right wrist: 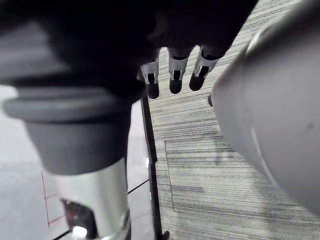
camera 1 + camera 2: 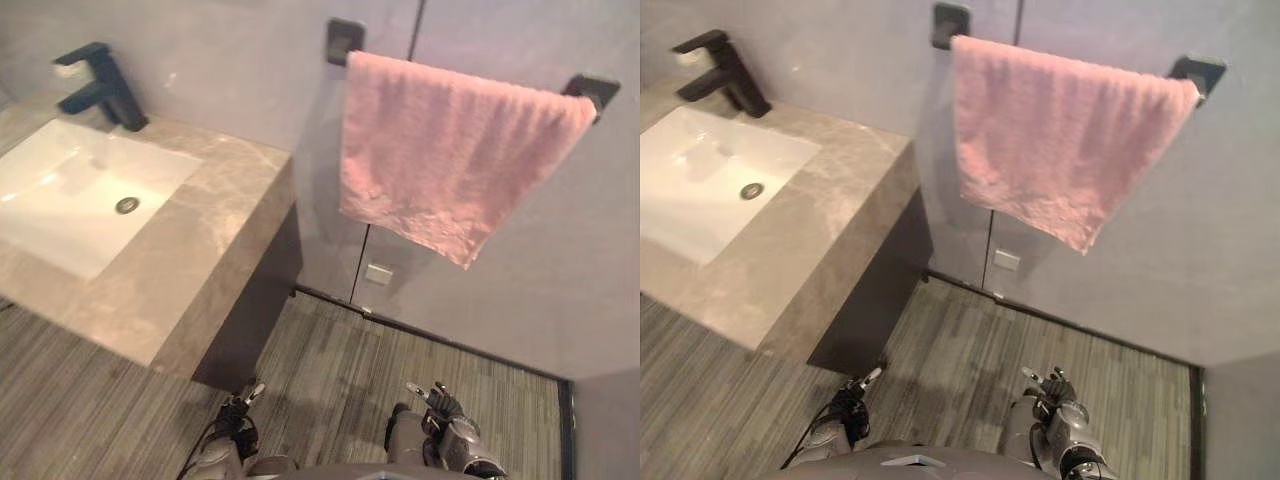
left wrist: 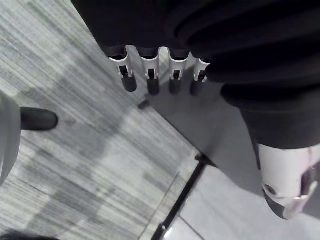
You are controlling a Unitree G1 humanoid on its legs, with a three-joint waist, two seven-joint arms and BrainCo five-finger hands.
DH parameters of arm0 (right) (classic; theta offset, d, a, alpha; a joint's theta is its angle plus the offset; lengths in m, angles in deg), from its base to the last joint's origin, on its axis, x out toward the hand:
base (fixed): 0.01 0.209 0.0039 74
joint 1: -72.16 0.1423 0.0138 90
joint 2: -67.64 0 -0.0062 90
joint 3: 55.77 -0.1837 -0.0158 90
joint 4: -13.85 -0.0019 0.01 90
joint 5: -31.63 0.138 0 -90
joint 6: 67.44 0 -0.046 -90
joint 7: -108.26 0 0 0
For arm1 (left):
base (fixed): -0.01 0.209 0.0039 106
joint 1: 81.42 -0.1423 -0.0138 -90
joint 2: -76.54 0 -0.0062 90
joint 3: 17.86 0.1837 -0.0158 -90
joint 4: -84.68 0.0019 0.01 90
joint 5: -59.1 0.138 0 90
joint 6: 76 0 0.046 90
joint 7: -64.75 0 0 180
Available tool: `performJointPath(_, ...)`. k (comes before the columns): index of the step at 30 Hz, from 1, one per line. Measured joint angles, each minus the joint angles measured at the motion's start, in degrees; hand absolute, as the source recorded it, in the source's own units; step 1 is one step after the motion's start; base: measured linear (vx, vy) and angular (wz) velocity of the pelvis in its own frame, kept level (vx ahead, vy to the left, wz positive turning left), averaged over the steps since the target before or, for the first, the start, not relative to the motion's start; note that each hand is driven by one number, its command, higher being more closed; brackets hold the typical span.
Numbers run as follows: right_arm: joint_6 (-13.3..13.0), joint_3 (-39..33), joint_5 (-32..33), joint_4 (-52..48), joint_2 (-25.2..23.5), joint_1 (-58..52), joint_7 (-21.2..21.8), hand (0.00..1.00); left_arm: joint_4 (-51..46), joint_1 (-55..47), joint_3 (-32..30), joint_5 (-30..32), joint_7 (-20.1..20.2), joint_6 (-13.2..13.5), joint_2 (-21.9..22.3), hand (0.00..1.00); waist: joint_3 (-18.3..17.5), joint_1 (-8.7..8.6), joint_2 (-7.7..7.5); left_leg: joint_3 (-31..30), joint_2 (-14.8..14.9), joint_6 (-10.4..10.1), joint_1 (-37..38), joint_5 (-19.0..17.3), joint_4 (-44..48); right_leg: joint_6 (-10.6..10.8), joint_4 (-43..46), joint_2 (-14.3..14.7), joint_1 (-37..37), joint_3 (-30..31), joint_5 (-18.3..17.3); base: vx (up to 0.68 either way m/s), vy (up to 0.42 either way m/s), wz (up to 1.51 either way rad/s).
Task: Organize washtable
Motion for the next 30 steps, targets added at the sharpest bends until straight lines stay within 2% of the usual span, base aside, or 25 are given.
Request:
performJointPath(1,-0.01,-0.51,0.01,-0.11,-0.05,-0.67,-0.03,0.0,0.01,-0.25,-0.74,-0.01,0.02,0.03,0.31,0.0,-0.12,0.06,-0.15,-2.02,-0.39,0.39,-0.68,0.29,0.35,0.42,2.94,0.5,1.18,1.78,-2.76,0.17,-0.095,1.2)
performJointPath(3,0.04,-0.56,-0.02,0.26,-0.83,-1.32,0.6,0.0,0.79,-3.04,-2.86,0.4,0.3,-0.38,0.7,0.0,-1.5,0.33,-1.55,-7.86,-2.64,0.56,-3.67,1.7,1.24,2.98,6.58,1.07,3.35,8.15,-9.07,0.14,-0.111,1.45)
performJointPath(5,0.07,-0.61,-0.06,0.43,-0.99,-1.36,0.88,0.0,0.61,-3.94,-4.92,0.33,0.37,-0.48,0.71,0.0,-1.76,0.56,-1.79,-10.36,-2.86,-0.01,-4.57,2.72,1.05,3.82,6.59,1.25,4.63,10.2,-10.86,-0.02,-0.034,1.06)
performJointPath(7,0.2,-0.62,-1.92,1.29,-0.84,-1.35,1.25,0.0,0.76,-5.02,-7.31,0.75,0.4,-0.56,0.63,0.0,-3.83,2.19,-1.87,-14.1,-2.6,-1.72,-5.8,4.78,-0.21,6.39,2.91,1.87,5.73,10.16,-12.68,-0.11,-0.104,0.78)
performJointPath(8,0.13,-0.47,-2.33,1.91,-0.46,-0.82,1.42,0.0,2.52,-6.02,-7.86,1.91,0.45,-0.71,0.48,0.0,-5.42,3.73,-0.71,-14.36,-1.42,-2.09,-7.96,5.7,-0.86,5.84,-2.21,3.38,6.62,9.35,-13.09,-0.16,-0.154,0.19)
performJointPath(9,-0.07,0.37,-2.32,2.42,-0.03,1.04,1.48,0.0,2.91,-7.17,-8.05,1.87,0.42,-1.14,0.51,0.0,-6.28,4.33,-0.02,-14.41,-0.74,-2.89,-10.93,6.32,-0.23,4.39,-6.7,4.11,6.67,8.48,-13.96,-0.17,-0.132,0.01)
performJointPath(10,-0.09,1.24,-2.32,2.46,0.42,1.92,1.43,0.0,3.47,-7.21,-8.04,1.88,0.4,-1.32,0.45,0.0,-6.12,4.43,0.46,-14.79,-0.32,-3.31,-12.29,6.7,0.29,4.22,-8.0,4.47,6.48,8.2,-14.18,-0.21,-0.08,0.4)
performJointPath(11,-0.1,2.71,-2.31,2.51,1.51,2.64,1.46,0.0,5.03,-7.14,-7.75,1.76,0.41,-1.6,0.53,0.0,-5.71,3.82,1.64,-16.82,0.37,-3.63,-14.2,8.36,0.69,3.79,-8.07,5.06,6.25,5.78,-13.44,-0.19,-0.031,0.65)
performJointPath(15,-0.29,8.62,-4.12,2.36,1.9,2.09,1.52,0.0,5.02,-7.69,-7.37,1.85,0.24,-2.11,0.77,0.0,-2.82,4.64,2.33,-22.6,2.55,-6.39,-16.37,11.8,0.63,1.47,-4.32,7.3,5.44,0.19,-14.41,-0.25,-0.04,0.77)
performJointPath(16,-0.46,9.51,-4.42,2.35,1.55,2.27,1.6,0.0,4.91,-7.59,-7.81,1.84,0.1,-2.32,0.93,0.0,-1.69,4.74,3.08,-22.98,3.55,-4.35,-17.45,11.95,-0.76,0.36,-3.86,7.83,5.34,-2.22,-14.97,-0.33,-0.049,0.76)
performJointPath(17,-0.44,9.43,-4.52,2.49,1.31,2.0,1.57,0.0,4.93,-7.57,-7.87,1.8,0.02,-2.43,1.04,0.0,-1.42,4.65,3.49,-22.26,4.3,-2.5,-17.39,11.45,-2.44,-0.22,-4.46,8.12,5.59,-3.23,-14.67,-0.35,-0.005,1.19)
performJointPath(18,-0.39,8.92,-4.54,2.62,0.39,0.98,1.44,0.0,4.77,-7.32,-8.62,1.78,0.03,-2.43,0.6,0.0,-1.52,4.47,1.3,-17.17,4.92,2.59,-17.27,7.92,-4.97,-2.45,-8.83,6.83,6.41,-4.91,-13.22,-0.27,0.006,1.09)
performJointPath(19,-0.39,8.31,-4.56,2.66,-0.06,0.92,1.32,0.0,4.59,-6.94,-9.23,1.78,0.02,-2.37,0.04,0.0,-1.22,4.19,0.46,-14.24,4.23,2.34,-18.62,8.27,-1.91,-3.04,-9.84,5.53,6.45,-5.93,-12.6,-0.3,0.009,1.25)
performJointPath(20,-0.37,7.41,-4.54,2.66,0.08,0.86,0.94,0.0,3.8,-6.84,-10.26,1.75,-0.09,-2.37,0.4,0.0,-0.99,4.3,-0.08,-10.96,2.64,2.02,-21.17,8.36,7.57,-3.48,-11.87,3.07,6.76,-8.04,-9.69,-0.19,-0.018,0.73)
performJointPath(21,-0.37,7.07,-4.53,2.63,0.25,0.68,0.87,0.0,3.58,-7.2,-10.44,1.75,-0.18,-2.36,0.93,0.0,-1.02,4.26,0.08,-10.15,2.23,1.71,-21.78,8.03,12.18,-3.12,-12.67,2.36,7.04,-9.41,-8.47,-0.2,0.041,0.73)
performJointPath(22,-0.37,5.86,-4.56,2.38,0.36,0.15,0.91,0.0,3.58,-7.74,-10.93,1.76,-0.4,-2.39,1.56,0.0,-1.3,4.17,1.2,-9.28,2.59,1.35,-21.44,6.83,20.02,-2.57,-13.99,1.82,7.6,-11.61,-6.97,-0.13,0.107,0.67)
performJointPath(23,-0.36,3.81,-4.55,2.45,0.31,-0.27,0.97,0.0,3.6,-7.69,-12.03,1.81,-0.53,-2.42,1.97,0.0,-1.52,3.62,1.56,-8.21,3.79,0.54,-19.79,4.48,26.32,-2.04,-14.54,1.5,8.27,-13.72,-6.05,-0.11,0.139,0.73)
performJointPath(25,-0.3,-0.28,-4.53,2.47,0.0,-0.84,0.87,0.0,3.78,-7.33,-12.19,1.87,-0.55,-2.5,1.78,0.0,-1.95,2.88,1.71,-5.53,6.56,0.02,-15.1,2.38,28.71,-1.02,-16.45,1.14,10.08,-16.96,-4.61,-0.02,0.177,0.96)
performJointPath(26,-0.22,-2.61,-4.52,2.48,0.14,-1.41,0.83,0.0,3.82,-6.7,-12.07,1.89,-0.52,-2.54,1.7,0.0,-2.5,2.41,2.14,-3.42,7.67,-0.89,-12.23,1.41,23.23,0.07,-17.71,1.0,10.61,-18.46,-3.77,0.01,0.264,1.26)
performJointPath(27,0.07,-4.55,-4.5,2.76,0.49,-1.85,0.8,0.0,3.78,-6.43,-11.06,2.03,-0.53,-2.59,1.59,0.0,-3.67,1.51,2.1,-1.3,6.03,-2.31,-8.83,0.95,12.31,1.97,-20.86,1.22,10.86,-19.24,-1.95,0.02,0.225,1.17)
performJointPath(29,0.09,-6.02,-4.51,3.55,0.63,-2.4,0.83,0.0,3.88,-5.9,-8.43,2.4,-0.63,-2.63,0.57,0.0,-5.43,0.09,2.52,-2.77,4.63,-2.95,-6.99,1.41,0.17,2.78,-26.54,2.61,11.04,-19.32,1.41,0.06,0.251,1.16)
performJointPath(30,0.42,-6.88,-4.52,5.31,0.24,-2.04,0.7,0.0,4.32,-4.89,-7.25,2.57,-0.62,-2.86,-0.22,0.0,-5.12,0.49,1.68,-3.25,3.14,-2.37,-6.84,2.82,-1.24,2.59,-29.58,2.42,12.23,-18.65,3.18,0.04,0.245,0.75)
